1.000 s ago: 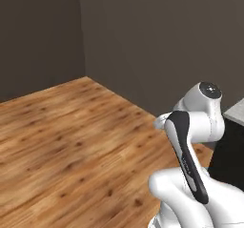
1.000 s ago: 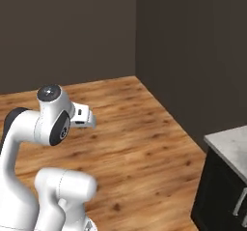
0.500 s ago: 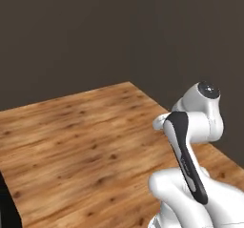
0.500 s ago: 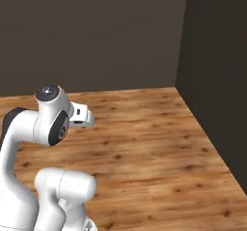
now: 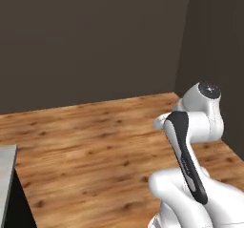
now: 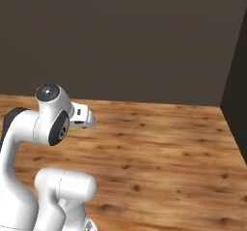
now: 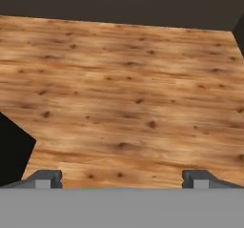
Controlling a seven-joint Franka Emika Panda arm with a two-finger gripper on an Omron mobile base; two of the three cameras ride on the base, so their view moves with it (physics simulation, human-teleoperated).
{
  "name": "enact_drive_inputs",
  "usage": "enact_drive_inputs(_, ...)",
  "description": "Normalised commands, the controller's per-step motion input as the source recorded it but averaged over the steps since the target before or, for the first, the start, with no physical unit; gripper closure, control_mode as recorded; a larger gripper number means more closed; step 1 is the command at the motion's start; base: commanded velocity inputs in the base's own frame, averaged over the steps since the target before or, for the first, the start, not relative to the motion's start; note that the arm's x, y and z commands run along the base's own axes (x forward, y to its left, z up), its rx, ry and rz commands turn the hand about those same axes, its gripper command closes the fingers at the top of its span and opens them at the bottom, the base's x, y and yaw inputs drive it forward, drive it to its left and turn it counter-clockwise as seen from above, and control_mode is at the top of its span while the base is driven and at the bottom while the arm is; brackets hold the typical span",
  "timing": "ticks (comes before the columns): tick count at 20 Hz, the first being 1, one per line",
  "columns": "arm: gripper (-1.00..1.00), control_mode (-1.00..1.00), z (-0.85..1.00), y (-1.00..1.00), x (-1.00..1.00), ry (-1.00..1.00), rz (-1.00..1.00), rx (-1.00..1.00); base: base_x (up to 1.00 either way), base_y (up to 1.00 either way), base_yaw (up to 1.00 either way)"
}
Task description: Place the large bottle from the dining counter next to the other large bottle outside the sink, and place the small bottle from the dining counter next to the other small bottle inside the sink.
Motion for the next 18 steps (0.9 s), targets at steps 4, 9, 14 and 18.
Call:
enact_drive_inputs(4,-1.00,1.00,0.00,0.00,0.00,0.00,0.00,0.00,1.00,-0.35,0.57)
enact_drive_inputs(9,-1.00,1.00,0.00,0.00,0.00,0.00,0.00,0.00,1.00,-0.41,0.61)
enact_drive_inputs(14,-1.00,1.00,0.00,0.00,0.00,0.00,0.00,0.00,1.00,-0.45,0.62)
enact_drive_inputs(18,-1.00,1.00,0.00,0.00,0.00,0.00,0.00,0.00,1.00,-0.49,0.62)
